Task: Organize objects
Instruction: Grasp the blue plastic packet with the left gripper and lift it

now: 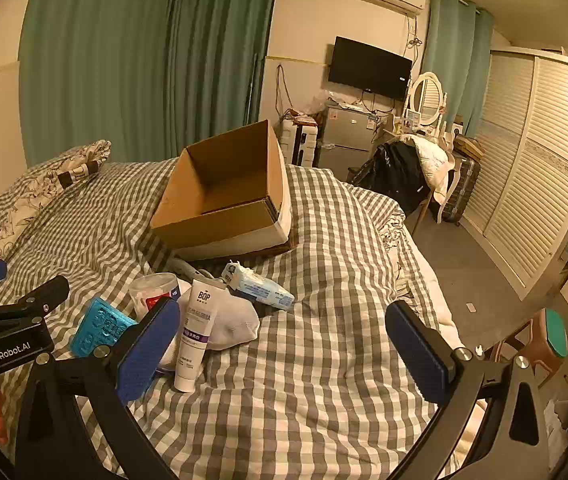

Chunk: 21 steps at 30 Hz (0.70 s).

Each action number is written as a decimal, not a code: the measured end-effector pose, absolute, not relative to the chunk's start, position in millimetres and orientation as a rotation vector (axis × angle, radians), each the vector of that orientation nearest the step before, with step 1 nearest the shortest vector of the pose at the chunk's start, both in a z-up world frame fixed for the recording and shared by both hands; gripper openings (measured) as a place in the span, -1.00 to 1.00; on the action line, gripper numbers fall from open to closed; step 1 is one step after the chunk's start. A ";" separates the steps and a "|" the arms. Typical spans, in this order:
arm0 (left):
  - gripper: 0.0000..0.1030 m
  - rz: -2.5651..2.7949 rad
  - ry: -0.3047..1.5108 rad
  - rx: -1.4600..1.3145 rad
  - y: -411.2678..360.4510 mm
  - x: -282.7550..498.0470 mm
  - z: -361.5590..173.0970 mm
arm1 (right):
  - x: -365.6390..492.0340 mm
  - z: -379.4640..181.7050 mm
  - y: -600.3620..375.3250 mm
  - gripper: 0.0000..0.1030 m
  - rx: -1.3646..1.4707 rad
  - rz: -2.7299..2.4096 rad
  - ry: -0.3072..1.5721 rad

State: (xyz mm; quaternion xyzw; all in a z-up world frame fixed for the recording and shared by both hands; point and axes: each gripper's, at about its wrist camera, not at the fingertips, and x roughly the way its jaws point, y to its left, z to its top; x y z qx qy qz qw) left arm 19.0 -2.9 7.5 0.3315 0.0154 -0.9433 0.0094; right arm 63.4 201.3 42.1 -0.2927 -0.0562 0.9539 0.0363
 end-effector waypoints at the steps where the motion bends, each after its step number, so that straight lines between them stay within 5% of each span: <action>1: 1.00 -2.948 0.043 1.034 -2.0 19.5 8.0 | 64.7 42.9 202.0 0.99 -0.893 2.929 -0.174; 21: 1.00 -2.912 -0.010 1.239 19.9 1.4 -39.9 | 49.6 21.0 209.9 0.99 -0.970 2.917 -0.157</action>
